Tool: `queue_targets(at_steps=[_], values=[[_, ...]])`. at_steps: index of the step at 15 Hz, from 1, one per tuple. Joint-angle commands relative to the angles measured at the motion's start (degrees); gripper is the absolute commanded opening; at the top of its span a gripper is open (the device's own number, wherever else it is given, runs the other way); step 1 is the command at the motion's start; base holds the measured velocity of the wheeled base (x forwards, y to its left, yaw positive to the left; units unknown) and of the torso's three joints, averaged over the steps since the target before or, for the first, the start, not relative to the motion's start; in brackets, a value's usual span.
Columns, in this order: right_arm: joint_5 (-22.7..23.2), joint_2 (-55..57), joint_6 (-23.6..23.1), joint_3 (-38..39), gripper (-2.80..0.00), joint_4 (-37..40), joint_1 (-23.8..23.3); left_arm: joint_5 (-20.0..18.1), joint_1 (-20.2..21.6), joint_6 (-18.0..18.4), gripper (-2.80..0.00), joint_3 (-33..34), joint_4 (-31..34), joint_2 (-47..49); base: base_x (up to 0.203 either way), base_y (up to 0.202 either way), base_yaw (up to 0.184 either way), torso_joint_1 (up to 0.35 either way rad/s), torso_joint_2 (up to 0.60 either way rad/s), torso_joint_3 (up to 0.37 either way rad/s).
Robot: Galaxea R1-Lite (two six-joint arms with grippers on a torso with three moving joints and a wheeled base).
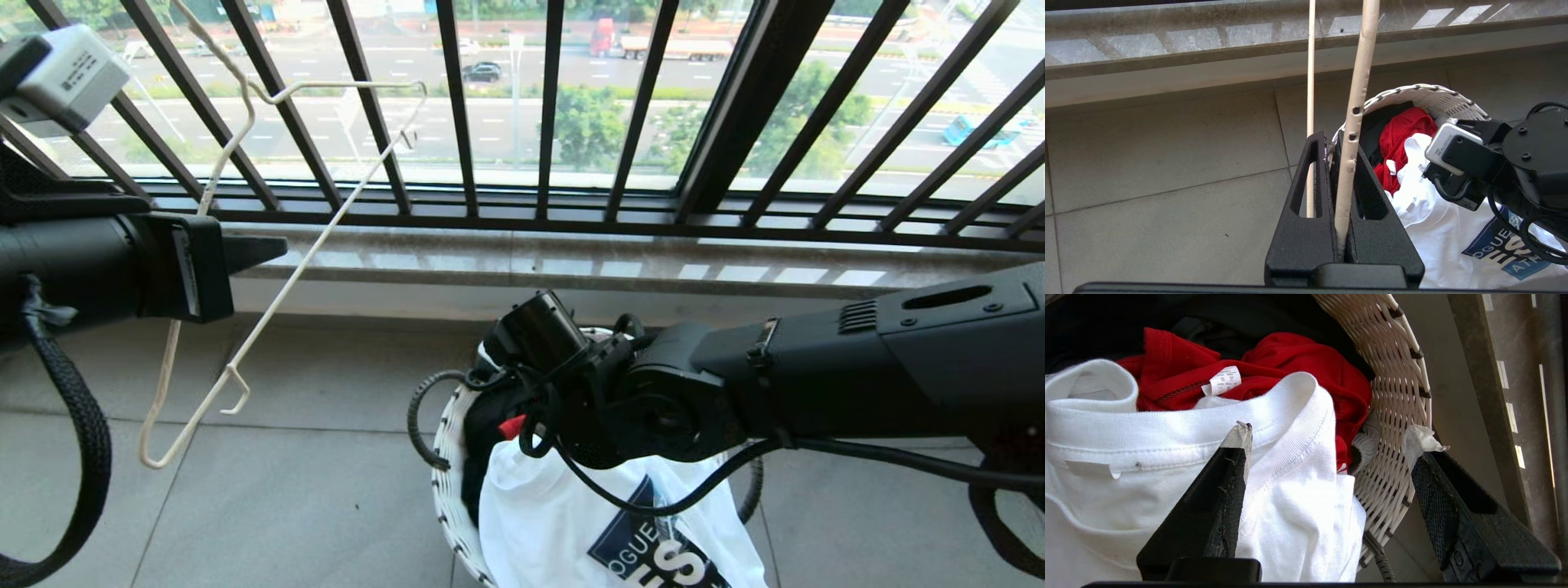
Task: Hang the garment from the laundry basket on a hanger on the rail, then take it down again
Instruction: Pick up clothes from the basket
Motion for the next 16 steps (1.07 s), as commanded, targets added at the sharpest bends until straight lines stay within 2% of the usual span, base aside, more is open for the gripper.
queue_targets(at_steps=[1,5,9,12,16], values=[[-0.77,2.34,-1.21,-1.51,0.0,0.28,-0.52,0.04,-0.02,-0.04,-2.8,0.01,0.02,-1.29,0.0,0.0,0.0,0.0,0.0,0.0],[-1.57,3.24,-2.0,-1.96,0.0,0.37,-0.52,-0.14,-0.02,-0.04,-2.8,0.01,-0.07,-2.39,0.0,0.0,0.0,0.0,0.0,0.0],[-2.41,4.92,-2.76,-6.45,0.0,0.54,-1.82,-0.23,-0.02,0.05,-2.8,0.01,-0.07,-3.09,0.0,0.0,0.0,0.0,0.0,0.0],[-2.07,3.61,-7.07,-5.94,0.0,0.69,-3.14,-0.23,-0.11,0.05,-2.8,-0.08,-0.07,-3.18,0.0,0.0,0.0,0.0,0.0,0.0],[-2.06,3.43,-9.65,-4.54,0.0,0.81,-4.83,-0.23,-0.11,0.05,-2.8,-0.08,-0.07,-3.8,0.0,0.0,0.0,0.0,0.0,0.0]])
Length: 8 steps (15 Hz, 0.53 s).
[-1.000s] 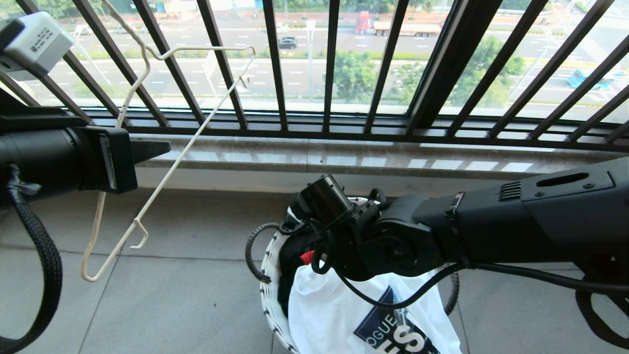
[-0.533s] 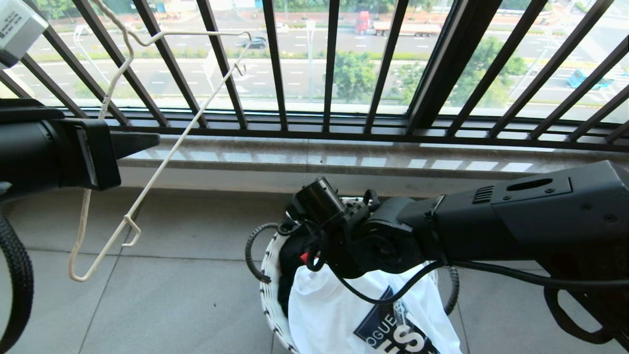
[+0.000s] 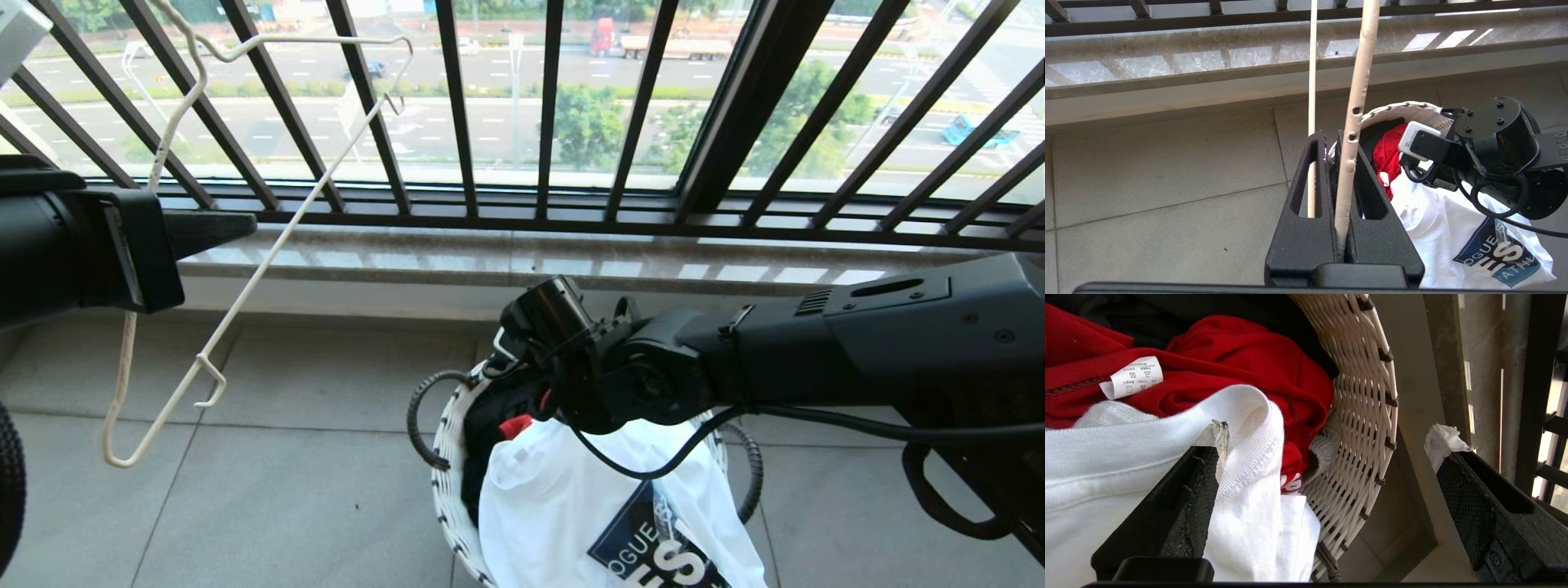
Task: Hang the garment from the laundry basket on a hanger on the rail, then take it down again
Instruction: Pick up clothes from the basket
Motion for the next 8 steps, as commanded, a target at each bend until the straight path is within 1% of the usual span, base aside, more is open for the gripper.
queue_targets(at_steps=[1,4,6,7,8], values=[[-0.2,-0.28,-0.5,0.43,0.0,0.02,-0.26,0.05,0.03,-0.05,-2.8,0.01,0.04,-0.32,0.0,0.0,0.0,0.0,0.0,0.0],[-0.21,-0.46,-0.7,-0.26,0.0,-0.18,0.01,0.05,0.03,-0.05,-2.8,-0.08,0.04,-0.59,0.0,0.0,0.0,0.0,0.0,0.0],[-0.48,-0.77,-0.73,-0.44,0.0,-0.1,1.67,0.05,0.03,-0.05,-2.8,-0.08,0.04,-0.59,0.0,0.0,0.0,0.0,0.0,0.0],[-1.16,-0.25,-1.13,-0.22,0.0,0.01,1.92,0.05,0.03,-0.05,-2.8,-0.08,0.04,-0.59,0.0,0.0,0.0,0.0,0.0,0.0],[-3.0,0.75,-1.57,-0.19,0.0,0.01,2.01,0.05,0.03,-0.05,-2.8,-0.08,0.04,-0.76,0.0,0.0,0.0,0.0,0.0,0.0]])
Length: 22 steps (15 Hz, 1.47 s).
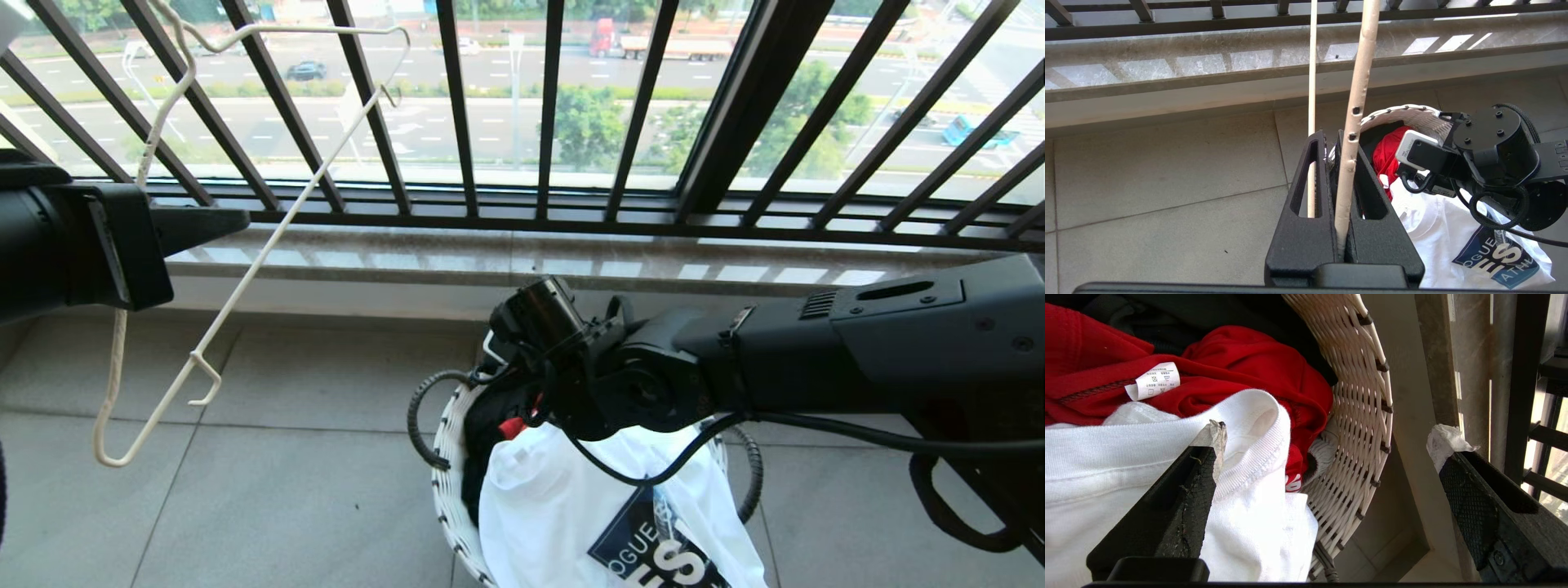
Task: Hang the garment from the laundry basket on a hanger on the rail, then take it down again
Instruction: Pick up clothes from the basket
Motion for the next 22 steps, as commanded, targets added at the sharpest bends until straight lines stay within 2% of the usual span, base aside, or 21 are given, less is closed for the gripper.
queue_targets(at_steps=[1,9,15,18,22], values=[[-3.8,2.05,-0.75,0.18,0.0,0.13,0.4,0.05,-0.01,-0.03,-2.8,-0.08,0.04,-0.29,0.0,0.0,0.0,0.0,0.0,0.0],[-12.22,1.97,-5.79,-0.07,0.0,-0.14,0.32,0.0,-0.01,-0.03,-2.8,-0.17,0.04,-1.38,0.0,0.0,0.0,0.0,0.0,0.0],[-12.97,3.62,-6.16,-1.74,0.0,-0.31,0.15,0.05,-0.01,-0.03,-2.8,-0.17,0.04,-1.56,0.0,0.0,0.0,0.0,0.0,0.0],[-14.53,4.24,-7.8,-5.0,0.0,-0.31,-0.5,0.05,-0.01,-0.03,-2.8,-0.17,0.04,-1.47,0.0,0.0,0.0,0.0,0.0,0.0],[-15.04,4.17,-8.62,-5.42,0.0,-0.23,-0.62,-0.04,-0.01,-0.03,-2.8,-0.17,0.04,-1.38,0.0,0.0,0.0,0.0,0.0,0.0]])
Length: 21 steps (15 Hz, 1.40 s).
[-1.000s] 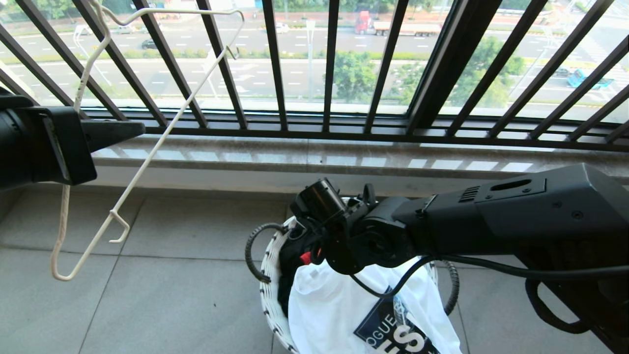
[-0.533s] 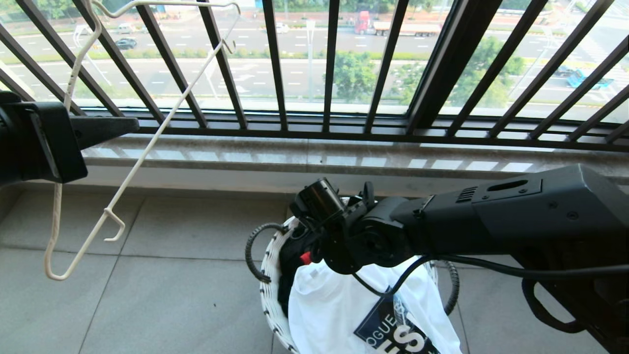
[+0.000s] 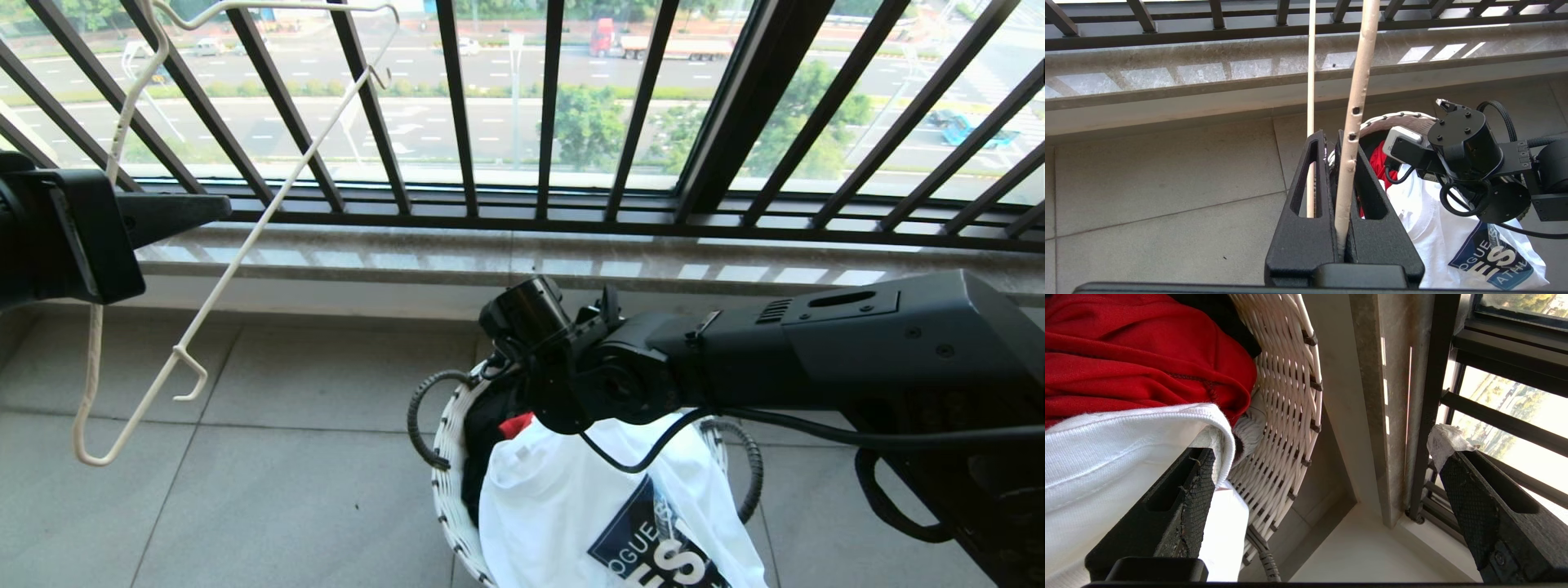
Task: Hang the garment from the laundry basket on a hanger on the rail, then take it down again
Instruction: Pick up clothes from the basket
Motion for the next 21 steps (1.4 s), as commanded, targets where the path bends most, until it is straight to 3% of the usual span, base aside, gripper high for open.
queue_targets(at_steps=[1,10,11,12,21], values=[[-0.38,0.17,-0.24,0.05,0.0,0.08,-0.19,0.06,0.0,-0.03,-2.8,0.06,0.01,0.15,0.0,0.0,0.0,0.0,0.0,0.0],[-0.74,0.62,-0.15,2.06,0.0,0.25,-0.11,0.06,0.0,-0.03,-2.8,0.11,0.01,0.33,0.0,0.0,0.0,0.0,0.0,0.0],[-0.74,0.43,-0.14,2.51,-2.56,0.25,-0.1,0.06,0.0,-0.03,-2.8,0.11,0.01,0.33,0.0,0.0,0.0,0.0,0.0,0.0],[-0.74,0.35,0.03,2.68,-2.8,0.25,-0.01,0.06,0.0,-0.03,-2.8,0.11,0.01,0.33,0.0,0.0,0.0,0.0,0.0,0.0],[-0.48,-0.36,0.4,3.3,-2.8,-0.01,0.08,0.06,0.0,0.32,-2.8,0.11,-0.07,0.42,0.0,0.0,0.0,0.0,0.0,0.0]])
